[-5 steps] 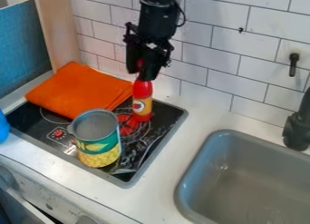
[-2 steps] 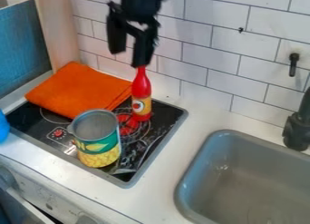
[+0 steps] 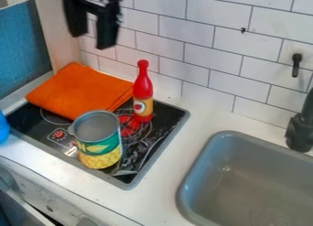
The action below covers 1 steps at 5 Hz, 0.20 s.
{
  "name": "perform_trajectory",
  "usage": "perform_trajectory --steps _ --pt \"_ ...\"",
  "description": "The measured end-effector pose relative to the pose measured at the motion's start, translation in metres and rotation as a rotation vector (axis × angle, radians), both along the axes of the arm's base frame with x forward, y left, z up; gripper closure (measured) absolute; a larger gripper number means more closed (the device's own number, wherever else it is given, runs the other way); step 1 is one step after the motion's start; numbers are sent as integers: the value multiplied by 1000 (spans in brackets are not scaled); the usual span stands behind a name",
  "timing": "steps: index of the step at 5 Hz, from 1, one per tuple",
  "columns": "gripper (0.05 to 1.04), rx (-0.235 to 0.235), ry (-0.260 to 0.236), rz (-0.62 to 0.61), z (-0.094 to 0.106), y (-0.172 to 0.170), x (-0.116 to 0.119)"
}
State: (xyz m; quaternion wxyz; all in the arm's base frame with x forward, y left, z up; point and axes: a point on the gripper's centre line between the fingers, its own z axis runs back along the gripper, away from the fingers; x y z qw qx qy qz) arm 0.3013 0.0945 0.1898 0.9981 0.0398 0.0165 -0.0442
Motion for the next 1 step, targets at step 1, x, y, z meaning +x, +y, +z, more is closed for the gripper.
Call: perform_trajectory --steps 1 --pt "83 44 13 56 5 30 -23"
